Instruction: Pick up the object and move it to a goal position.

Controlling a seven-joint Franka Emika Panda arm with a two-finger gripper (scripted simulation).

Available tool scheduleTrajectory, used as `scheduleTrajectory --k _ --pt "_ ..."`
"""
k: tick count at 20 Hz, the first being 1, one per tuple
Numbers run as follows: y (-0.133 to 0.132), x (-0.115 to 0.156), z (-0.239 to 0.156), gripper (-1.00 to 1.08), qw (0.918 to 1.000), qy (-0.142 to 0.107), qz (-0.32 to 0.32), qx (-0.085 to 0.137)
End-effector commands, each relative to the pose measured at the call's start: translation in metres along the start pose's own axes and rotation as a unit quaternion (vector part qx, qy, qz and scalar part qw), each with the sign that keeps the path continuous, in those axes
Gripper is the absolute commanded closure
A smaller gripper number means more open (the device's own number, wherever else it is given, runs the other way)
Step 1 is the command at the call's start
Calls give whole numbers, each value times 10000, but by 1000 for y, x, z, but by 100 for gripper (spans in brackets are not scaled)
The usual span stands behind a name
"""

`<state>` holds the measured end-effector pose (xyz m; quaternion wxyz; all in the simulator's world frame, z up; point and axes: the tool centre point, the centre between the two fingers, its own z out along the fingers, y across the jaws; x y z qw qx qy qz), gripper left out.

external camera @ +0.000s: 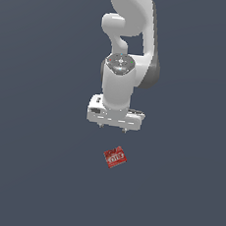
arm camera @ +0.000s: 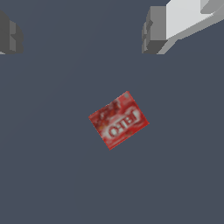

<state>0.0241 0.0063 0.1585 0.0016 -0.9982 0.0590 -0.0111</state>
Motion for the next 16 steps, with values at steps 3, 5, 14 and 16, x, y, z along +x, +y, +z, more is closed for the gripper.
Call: scheduleTrajectory --k 3,5,14,16 --pt "-3 8 9 -92 9985 -21 552 13" --pt "-4 12 14 -92 9966 -31 826 17" --pt "-11 29 36 -92 9790 -70 2036 17" --pt "-13 33 41 -92 9732 -77 2299 13"
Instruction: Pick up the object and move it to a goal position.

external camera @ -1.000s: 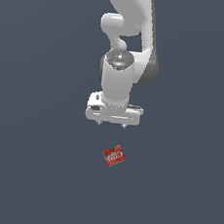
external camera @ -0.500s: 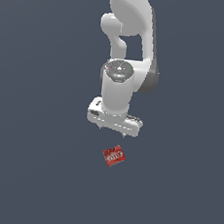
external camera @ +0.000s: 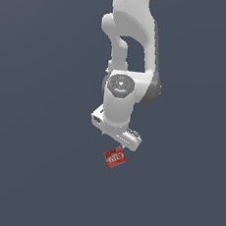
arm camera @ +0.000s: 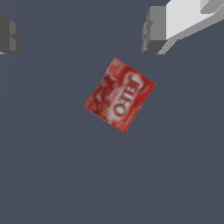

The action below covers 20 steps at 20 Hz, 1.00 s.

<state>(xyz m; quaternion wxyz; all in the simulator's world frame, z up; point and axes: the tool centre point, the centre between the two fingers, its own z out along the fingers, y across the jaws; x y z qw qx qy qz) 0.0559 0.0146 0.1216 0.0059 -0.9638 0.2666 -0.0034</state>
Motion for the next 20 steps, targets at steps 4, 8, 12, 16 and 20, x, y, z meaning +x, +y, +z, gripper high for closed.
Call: scheduleTrajectory --k 4,8,12,16,20 --pt "-8 7 14 -92 9972 -12 745 -11" --pt "-14 11 24 -92 9919 -16 1272 -23" --pt "-20 15 35 -92 9840 -15 1782 -37" --pt "-25 18 43 -92 9756 -11 2197 -49" --pt "-29 20 50 -92 9681 -6 2504 -59"
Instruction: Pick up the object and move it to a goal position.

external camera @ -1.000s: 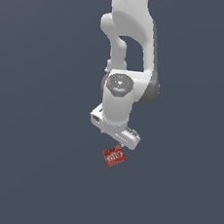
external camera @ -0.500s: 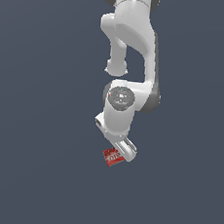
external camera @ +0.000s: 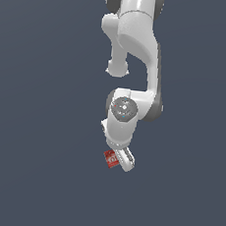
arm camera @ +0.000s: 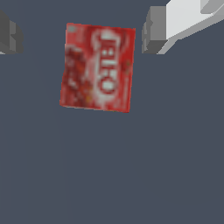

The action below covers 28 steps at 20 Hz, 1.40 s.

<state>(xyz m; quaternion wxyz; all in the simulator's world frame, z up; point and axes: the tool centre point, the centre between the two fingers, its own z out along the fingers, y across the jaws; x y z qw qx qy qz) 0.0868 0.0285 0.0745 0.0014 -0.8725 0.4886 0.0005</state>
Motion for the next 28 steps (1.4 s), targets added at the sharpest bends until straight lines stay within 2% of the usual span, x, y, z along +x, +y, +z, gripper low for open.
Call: scheduleTrajectory --k 1,14,23,28 --pt "-3 0 4 -92 9998 5 187 -3" --pt "-6 0 12 -92 9991 10 429 -10" --pt "-5 -1 54 -92 9990 10 450 -9" --pt "-6 0 59 -92 9990 10 453 -9"
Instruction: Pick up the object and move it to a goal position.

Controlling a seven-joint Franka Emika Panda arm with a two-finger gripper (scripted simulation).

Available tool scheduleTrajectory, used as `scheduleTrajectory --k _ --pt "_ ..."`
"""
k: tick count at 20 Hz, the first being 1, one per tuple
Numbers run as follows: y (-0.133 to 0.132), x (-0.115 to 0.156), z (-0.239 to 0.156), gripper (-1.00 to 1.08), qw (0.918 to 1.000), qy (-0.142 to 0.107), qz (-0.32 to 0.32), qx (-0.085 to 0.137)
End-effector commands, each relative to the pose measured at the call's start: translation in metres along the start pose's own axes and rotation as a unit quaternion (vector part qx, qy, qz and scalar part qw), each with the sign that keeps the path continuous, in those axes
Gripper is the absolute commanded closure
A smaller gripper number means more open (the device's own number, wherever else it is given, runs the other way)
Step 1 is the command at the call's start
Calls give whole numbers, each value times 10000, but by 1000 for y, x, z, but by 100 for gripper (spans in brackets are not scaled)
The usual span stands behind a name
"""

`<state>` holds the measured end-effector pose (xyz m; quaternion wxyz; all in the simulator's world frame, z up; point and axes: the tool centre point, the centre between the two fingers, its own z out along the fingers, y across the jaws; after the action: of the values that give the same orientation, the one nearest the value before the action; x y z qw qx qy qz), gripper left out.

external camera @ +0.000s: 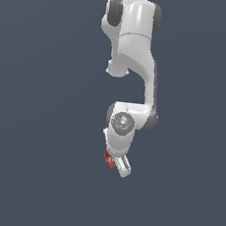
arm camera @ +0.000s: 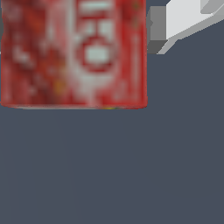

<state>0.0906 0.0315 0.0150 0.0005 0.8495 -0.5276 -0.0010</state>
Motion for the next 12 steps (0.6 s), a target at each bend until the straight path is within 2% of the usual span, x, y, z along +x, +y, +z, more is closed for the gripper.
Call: scheduleTrajectory --k 1,2,12 --pt "-1 1 0 -92 10000 4 0 10" --pt "-1 1 0 108 10000 4 0 10" --pt "-1 1 0 108 10000 4 0 10"
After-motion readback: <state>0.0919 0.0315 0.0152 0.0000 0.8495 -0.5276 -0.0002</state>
